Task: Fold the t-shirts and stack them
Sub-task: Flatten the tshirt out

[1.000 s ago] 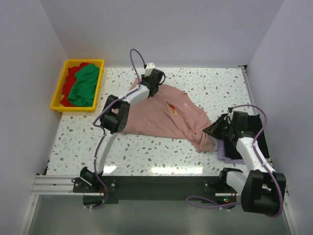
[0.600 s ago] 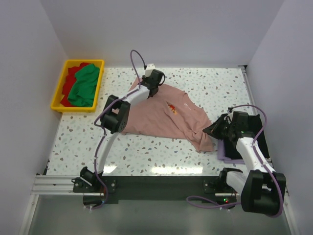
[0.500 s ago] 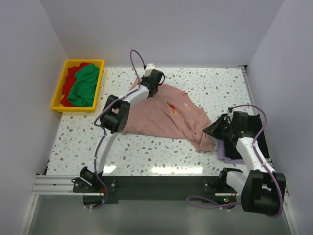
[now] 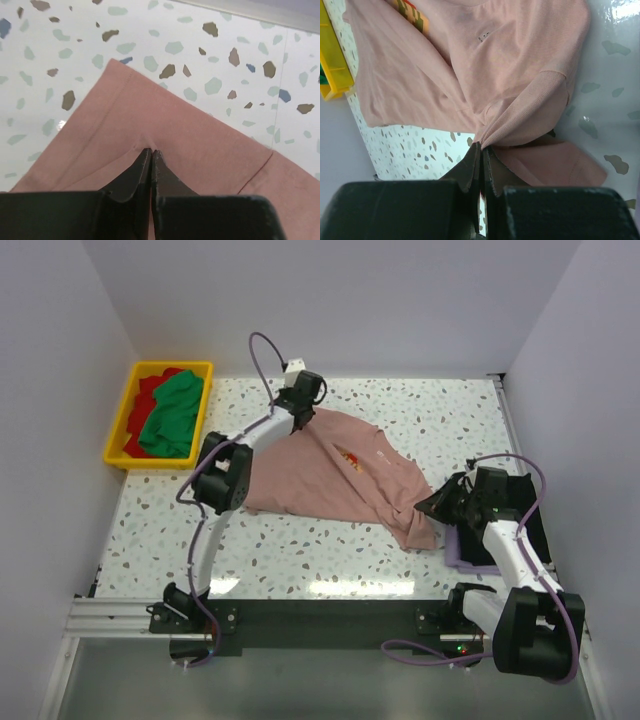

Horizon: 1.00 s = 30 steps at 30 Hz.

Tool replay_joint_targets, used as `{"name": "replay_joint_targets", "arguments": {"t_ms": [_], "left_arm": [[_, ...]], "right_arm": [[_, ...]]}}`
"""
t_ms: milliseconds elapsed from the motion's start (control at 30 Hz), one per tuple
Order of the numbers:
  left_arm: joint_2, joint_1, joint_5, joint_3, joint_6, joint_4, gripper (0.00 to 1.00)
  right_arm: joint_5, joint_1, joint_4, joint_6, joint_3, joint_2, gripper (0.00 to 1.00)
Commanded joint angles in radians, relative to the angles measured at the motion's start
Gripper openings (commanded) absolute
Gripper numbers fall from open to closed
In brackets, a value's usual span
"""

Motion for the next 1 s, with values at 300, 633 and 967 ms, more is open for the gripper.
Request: {"name": "replay_joint_targets", "arguments": {"t_ms": [300, 633, 967], "left_arm": [[-0.622, 0.121, 0.014, -0.403, -0.08, 0.037, 0.0], [-1.291, 0.144, 0.007, -0.74, -0.051, -0.084, 0.0], [-1.689, 0.144, 0.026, -0.607, 0.006, -0.282, 0.0]], "right_arm": [[0.018, -0.005, -0.051, 0.048, 0.079, -0.063, 0.0], [0.067, -0.008, -0.333, 0.117, 0.457, -0.219, 0.0], [0.171, -0.006, -0.623, 0.09, 1.092, -0.187, 0.0]]}}
